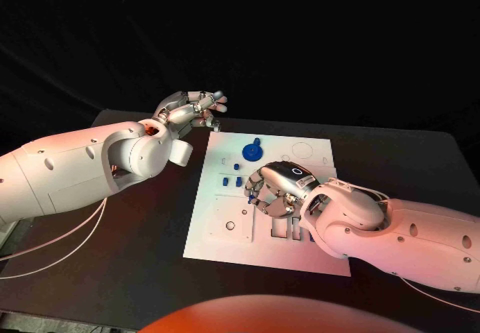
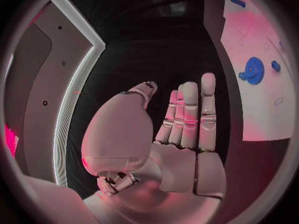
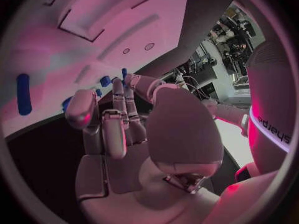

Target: Assemble the parts on the task board

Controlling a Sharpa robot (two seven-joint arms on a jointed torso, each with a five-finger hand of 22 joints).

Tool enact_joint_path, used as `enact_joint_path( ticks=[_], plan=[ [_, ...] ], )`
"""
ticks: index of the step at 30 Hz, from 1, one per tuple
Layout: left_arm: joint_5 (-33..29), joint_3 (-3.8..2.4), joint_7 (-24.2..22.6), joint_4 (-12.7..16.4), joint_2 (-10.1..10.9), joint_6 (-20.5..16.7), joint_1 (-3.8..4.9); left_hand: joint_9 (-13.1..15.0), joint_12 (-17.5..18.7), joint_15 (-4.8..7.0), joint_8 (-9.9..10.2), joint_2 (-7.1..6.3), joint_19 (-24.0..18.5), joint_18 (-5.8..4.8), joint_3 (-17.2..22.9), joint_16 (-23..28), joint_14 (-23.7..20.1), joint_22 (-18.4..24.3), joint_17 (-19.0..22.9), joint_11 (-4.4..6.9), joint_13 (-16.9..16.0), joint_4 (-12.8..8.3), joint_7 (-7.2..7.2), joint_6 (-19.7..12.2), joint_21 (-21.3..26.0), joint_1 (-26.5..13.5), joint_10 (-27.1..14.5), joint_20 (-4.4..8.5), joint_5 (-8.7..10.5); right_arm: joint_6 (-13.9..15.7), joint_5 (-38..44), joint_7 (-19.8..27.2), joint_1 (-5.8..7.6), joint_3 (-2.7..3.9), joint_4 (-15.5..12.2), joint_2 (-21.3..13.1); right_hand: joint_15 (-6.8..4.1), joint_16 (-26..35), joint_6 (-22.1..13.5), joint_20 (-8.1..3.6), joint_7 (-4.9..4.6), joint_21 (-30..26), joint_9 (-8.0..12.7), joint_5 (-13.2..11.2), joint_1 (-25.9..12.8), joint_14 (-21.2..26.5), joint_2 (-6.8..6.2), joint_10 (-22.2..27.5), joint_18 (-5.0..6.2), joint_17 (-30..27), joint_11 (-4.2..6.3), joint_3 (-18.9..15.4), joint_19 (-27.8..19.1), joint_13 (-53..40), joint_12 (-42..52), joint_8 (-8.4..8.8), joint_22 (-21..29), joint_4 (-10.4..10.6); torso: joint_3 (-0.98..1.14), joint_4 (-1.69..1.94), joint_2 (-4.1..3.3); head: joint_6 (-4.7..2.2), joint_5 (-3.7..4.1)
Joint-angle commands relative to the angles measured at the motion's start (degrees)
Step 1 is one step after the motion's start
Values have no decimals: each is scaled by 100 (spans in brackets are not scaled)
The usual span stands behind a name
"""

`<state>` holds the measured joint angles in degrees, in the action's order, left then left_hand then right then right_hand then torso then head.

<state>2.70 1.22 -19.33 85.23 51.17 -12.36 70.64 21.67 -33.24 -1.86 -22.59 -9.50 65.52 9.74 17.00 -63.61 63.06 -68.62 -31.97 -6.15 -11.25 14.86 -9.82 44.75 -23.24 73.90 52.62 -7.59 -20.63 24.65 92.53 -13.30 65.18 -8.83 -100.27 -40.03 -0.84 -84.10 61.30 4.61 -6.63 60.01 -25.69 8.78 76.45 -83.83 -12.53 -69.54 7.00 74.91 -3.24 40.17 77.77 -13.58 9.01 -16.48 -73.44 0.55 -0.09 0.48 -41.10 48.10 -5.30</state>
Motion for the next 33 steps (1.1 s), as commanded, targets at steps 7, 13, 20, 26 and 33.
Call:
enact_joint_path(
  ticks=[7,13,20,26,33],
  plan=[
    [-94,-5,22,20,-43,114,8,-4,16,-15,3,14,28,45,14,18,-30,10,6,9,7,-10,-8,-53,32,55,-48,-21,-26,6,-29,116,-124,-2,215,123,-29,-32,-3,14,-27,-26,-12,50,-66,-377,17,-26,-58,326,-2,26,0,-7,-33,-5,-5,-8,15,-4,0,75,-117],
    [-123,-6,35,17,-63,130,9,-3,15,-16,1,17,28,45,14,17,-31,10,7,8,7,-7,-9,-54,34,53,-49,-22,-24,-51,-42,119,-183,-5,282,191,-26,-31,-8,16,-31,-36,-20,66,-90,-376,8,-28,-57,322,-7,19,-6,-9,-45,-5,-3,-10,18,-9,2,112,-164],
    [-126,-6,45,17,-75,139,10,-2,13,-17,-2,21,28,45,13,17,-33,11,8,7,7,-5,-9,-55,37,52,-51,-23,-23,-111,-69,122,-205,-14,334,238,-20,-33,-11,21,-30,-47,-31,61,-133,-376,0,-27,-55,322,-12,-2,-12,-10,-61,-6,-2,-1,18,-8,3,132,-181],
    [-117,-6,50,16,-78,142,10,-2,11,-18,-5,22,29,45,11,16,-34,12,10,7,7,-2,-9,-57,40,49,-53,-24,-19,-116,-73,120,-212,-17,326,265,-20,-32,-12,21,-30,-44,-32,61,-136,-376,-1,-27,-56,319,-12,-4,-11,-10,-62,-5,-4,-1,14,-4,4,135,-182],
    [-108,-6,62,11,-79,147,13,-2,11,-18,-5,22,29,45,11,16,-34,12,10,7,7,-2,-9,-57,40,49,-53,-24,-19,-135,-73,110,-215,-19,310,288,-20,-33,-14,22,-28,-50,-35,64,-141,-376,0,-27,-55,321,-10,-7,-14,-11,-66,-5,-3,-2,12,-14,-1,155,-186]
  ],
)
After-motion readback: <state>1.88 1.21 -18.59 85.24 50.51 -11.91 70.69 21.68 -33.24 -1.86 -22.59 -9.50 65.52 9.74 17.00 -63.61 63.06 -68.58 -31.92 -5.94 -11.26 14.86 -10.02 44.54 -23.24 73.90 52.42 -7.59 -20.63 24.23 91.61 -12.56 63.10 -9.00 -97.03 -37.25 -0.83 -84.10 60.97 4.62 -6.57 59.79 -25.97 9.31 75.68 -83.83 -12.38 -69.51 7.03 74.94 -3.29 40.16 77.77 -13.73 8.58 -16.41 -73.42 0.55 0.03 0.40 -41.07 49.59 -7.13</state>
